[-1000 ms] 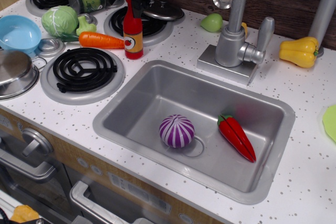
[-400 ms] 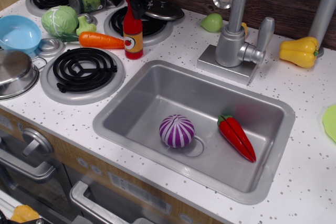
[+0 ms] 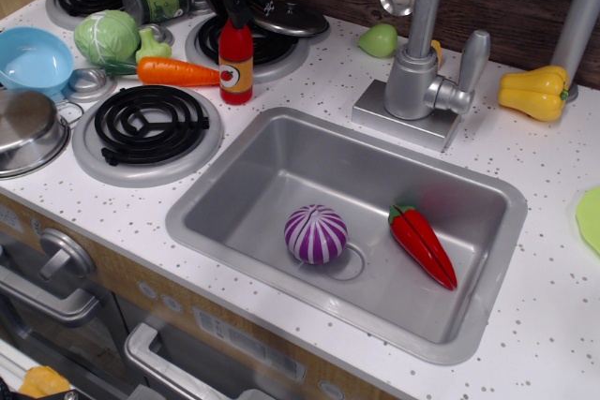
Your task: Put red bottle in sink
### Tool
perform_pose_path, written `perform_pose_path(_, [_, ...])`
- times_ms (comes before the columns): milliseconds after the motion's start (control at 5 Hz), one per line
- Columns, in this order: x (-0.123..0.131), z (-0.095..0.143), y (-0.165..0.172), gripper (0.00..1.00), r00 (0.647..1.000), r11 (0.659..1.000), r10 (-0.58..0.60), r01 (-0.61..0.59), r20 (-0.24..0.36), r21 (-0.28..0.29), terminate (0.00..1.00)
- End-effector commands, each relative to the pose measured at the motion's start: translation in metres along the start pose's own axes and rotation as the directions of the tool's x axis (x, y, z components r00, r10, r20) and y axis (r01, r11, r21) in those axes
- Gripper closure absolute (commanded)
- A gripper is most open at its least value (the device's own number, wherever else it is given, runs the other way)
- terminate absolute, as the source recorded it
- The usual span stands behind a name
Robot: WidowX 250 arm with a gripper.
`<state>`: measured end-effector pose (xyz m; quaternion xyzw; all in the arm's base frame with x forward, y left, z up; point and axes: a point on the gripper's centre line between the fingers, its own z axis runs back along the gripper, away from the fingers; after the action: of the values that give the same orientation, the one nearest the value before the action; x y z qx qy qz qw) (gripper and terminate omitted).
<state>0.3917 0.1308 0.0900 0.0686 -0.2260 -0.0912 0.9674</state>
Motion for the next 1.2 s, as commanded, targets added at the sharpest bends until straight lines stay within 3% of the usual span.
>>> perform_pose_path(0, [0.015,0.031,0.003,1.00,1.000,0.999,-0.029,0.028,0.007,0.045,0.00])
perform_pose_path(200, [0.016,0.061,-0.007,1.00,0.997,0.999,-0.021,0.024,-0.077,0.049,0.00])
perform_pose_path(400, [0.011,0.089,-0.040,1.00,0.988,0.995,0.095,-0.092,-0.126,0.032,0.00])
perform_pose_path(800, [-0.015,0.088,-0.115,1.00,0.962,0.968,0.247,-0.240,-0.114,0.070,0.00])
perform_pose_path(1000, [-0.029,0.082,-0.160,1.00,0.937,0.946,0.322,-0.324,-0.135,0.006,0.00])
